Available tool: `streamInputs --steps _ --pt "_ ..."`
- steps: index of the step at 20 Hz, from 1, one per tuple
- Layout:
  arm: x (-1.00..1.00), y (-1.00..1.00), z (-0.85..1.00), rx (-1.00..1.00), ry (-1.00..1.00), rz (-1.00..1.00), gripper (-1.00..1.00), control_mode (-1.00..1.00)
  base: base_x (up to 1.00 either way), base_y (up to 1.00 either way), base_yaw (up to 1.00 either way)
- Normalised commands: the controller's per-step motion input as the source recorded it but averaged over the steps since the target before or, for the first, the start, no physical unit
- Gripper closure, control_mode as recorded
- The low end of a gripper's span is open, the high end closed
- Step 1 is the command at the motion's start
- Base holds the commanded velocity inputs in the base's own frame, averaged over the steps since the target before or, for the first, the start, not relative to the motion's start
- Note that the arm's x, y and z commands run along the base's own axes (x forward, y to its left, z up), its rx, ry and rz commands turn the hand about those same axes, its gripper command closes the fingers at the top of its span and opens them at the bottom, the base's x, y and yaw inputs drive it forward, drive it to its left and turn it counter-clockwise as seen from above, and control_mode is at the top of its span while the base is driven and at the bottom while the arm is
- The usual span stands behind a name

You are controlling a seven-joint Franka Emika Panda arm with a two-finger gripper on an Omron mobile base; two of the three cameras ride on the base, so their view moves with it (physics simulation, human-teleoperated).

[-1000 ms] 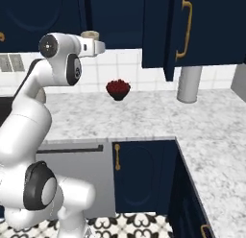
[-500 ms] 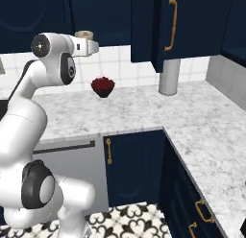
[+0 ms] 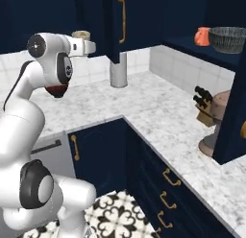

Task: Gather all objects into one cabinet and sort the glasses and bowls to opposite sides.

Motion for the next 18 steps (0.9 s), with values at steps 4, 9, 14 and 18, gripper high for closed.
streamInputs --steps 4,9,14,18 --pt "0.0 0.0 0.0 0.0 0.0 0.0 1.0 1.0 -0.42 0.0 -0.51" --pt "0.0 0.0 0.0 0.0 0.0 0.0 1.0 1.0 -0.38 0.0 -0.51" --pt "0.0 0.0 0.0 0.0 0.0 0.0 1.0 1.0 -0.19 -0.01 -0.51" --pt "0.0 0.0 0.0 0.0 0.0 0.0 1.0 1.0 0.0 -0.06 -0.5"
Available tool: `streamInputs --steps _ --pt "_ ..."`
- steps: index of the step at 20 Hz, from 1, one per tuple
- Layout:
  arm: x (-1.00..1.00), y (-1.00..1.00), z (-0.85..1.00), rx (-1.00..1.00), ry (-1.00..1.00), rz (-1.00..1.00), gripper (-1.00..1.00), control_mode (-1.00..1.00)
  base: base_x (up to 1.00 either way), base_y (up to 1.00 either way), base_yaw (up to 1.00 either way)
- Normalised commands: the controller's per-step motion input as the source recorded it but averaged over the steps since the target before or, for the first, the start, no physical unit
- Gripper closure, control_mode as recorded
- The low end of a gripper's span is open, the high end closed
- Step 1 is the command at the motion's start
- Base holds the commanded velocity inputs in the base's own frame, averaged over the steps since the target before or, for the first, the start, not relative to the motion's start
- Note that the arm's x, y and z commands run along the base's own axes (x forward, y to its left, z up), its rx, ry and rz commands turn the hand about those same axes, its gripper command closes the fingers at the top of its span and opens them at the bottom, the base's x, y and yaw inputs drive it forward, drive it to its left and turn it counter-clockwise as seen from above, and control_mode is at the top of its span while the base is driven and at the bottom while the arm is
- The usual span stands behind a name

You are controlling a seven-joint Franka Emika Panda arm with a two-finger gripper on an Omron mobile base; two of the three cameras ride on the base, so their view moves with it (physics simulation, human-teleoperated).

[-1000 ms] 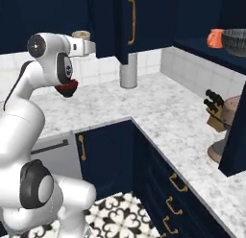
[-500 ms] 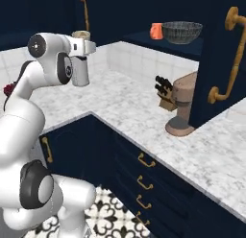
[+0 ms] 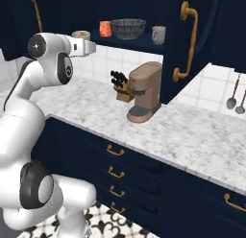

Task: Gather all objects into one cabinet and sort the glasses and bowls to opposite sides.

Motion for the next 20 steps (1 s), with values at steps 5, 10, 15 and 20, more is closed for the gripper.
streamInputs --steps 5,10,15,20 --pt "0.0 0.0 0.0 0.0 0.0 0.0 1.0 1.0 0.22 0.0 -0.32" --pt "0.0 0.0 0.0 0.0 0.0 0.0 1.0 1.0 0.66 0.0 -0.28" --pt "0.0 0.0 0.0 0.0 0.0 0.0 1.0 1.0 0.53 -0.12 -0.36" --pt "0.0 0.0 0.0 0.0 0.0 0.0 1.0 1.0 0.49 -0.01 -0.31"
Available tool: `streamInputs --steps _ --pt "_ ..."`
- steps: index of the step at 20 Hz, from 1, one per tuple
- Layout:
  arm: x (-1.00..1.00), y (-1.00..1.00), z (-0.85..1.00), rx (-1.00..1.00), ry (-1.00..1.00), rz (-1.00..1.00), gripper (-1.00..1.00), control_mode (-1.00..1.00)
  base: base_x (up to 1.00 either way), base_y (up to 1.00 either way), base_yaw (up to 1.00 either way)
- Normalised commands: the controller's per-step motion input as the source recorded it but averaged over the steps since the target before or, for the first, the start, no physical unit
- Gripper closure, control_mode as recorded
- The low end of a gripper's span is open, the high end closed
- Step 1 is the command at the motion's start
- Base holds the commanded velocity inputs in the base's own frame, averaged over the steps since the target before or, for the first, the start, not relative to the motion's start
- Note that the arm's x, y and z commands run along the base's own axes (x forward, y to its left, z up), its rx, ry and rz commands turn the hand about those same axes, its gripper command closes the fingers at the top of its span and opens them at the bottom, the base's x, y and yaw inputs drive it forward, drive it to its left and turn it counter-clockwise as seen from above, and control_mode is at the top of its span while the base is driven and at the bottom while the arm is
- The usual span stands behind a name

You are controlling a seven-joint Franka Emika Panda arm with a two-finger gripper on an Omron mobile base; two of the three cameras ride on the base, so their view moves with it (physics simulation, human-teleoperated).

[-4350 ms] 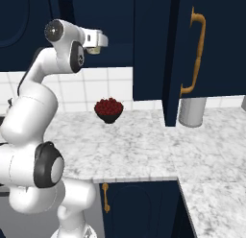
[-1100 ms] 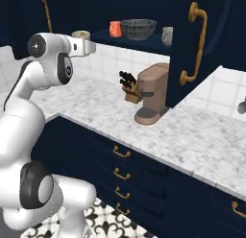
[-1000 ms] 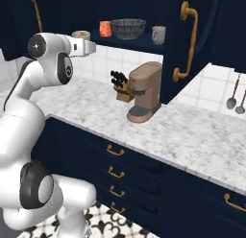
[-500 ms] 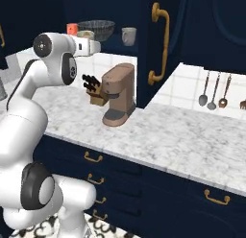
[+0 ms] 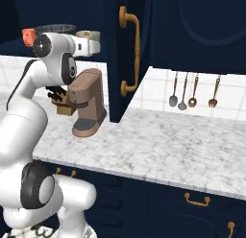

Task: Gather all objects into one cabinet and sort the glasses and bowls to opposite sides.

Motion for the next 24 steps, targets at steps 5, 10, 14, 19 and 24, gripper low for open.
streamInputs --steps 5,10,14,19,24 --pt "0.0 0.0 0.0 0.0 0.0 0.0 1.0 1.0 0.69 0.1 -0.24" --pt "0.0 0.0 0.0 0.0 0.0 0.0 1.0 1.0 0.58 0.09 -0.21" --pt "0.0 0.0 0.0 0.0 0.0 0.0 1.0 1.0 0.15 0.22 -0.07" --pt "0.0 0.0 0.0 0.0 0.0 0.0 1.0 1.0 0.06 0.18 -0.01" --pt "0.0 0.0 0.0 0.0 0.0 0.0 1.0 1.0 0.0 0.0 0.0"
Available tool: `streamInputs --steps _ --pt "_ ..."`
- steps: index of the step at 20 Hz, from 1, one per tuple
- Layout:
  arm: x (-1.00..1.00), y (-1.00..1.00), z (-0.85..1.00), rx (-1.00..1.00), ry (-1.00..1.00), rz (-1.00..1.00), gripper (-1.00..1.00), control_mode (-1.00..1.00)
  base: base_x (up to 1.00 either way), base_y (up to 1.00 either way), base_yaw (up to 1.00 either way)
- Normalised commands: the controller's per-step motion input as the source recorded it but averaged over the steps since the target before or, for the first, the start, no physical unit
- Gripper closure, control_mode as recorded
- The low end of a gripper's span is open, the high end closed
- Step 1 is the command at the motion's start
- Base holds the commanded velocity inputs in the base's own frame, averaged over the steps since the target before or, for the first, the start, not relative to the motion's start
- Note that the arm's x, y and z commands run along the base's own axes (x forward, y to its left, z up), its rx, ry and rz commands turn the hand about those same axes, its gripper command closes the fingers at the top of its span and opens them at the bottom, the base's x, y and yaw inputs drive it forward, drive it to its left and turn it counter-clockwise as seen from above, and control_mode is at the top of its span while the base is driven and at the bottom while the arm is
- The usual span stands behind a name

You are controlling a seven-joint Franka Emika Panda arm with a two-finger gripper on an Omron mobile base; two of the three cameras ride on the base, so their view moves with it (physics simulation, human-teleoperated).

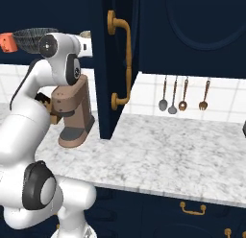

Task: Gather all objects into one cabinet and sort the glasses and bowls to opposite sides.

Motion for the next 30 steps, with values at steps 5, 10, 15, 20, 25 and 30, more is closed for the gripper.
streamInputs --steps 5,10,15,20,25,30 --pt "0.0 0.0 -0.06 0.0 0.01 0.0 1.0 -1.0 0.0 0.0 0.0" --pt "0.01 0.09 -0.28 -0.01 0.07 0.0 1.0 -1.0 0.0 0.0 0.0" --pt "0.22 0.15 -0.06 0.0 0.0 0.0 1.0 -1.0 0.0 0.0 0.0" --pt "0.23 0.03 0.0 0.0 -0.01 0.0 1.0 -1.0 0.0 0.0 0.0" --pt "0.25 0.0 0.0 0.0 -0.01 0.0 1.0 -1.0 0.0 0.0 0.0" --pt "0.28 0.0 0.0 0.0 -0.01 0.0 1.0 -1.0 0.0 0.0 0.0"
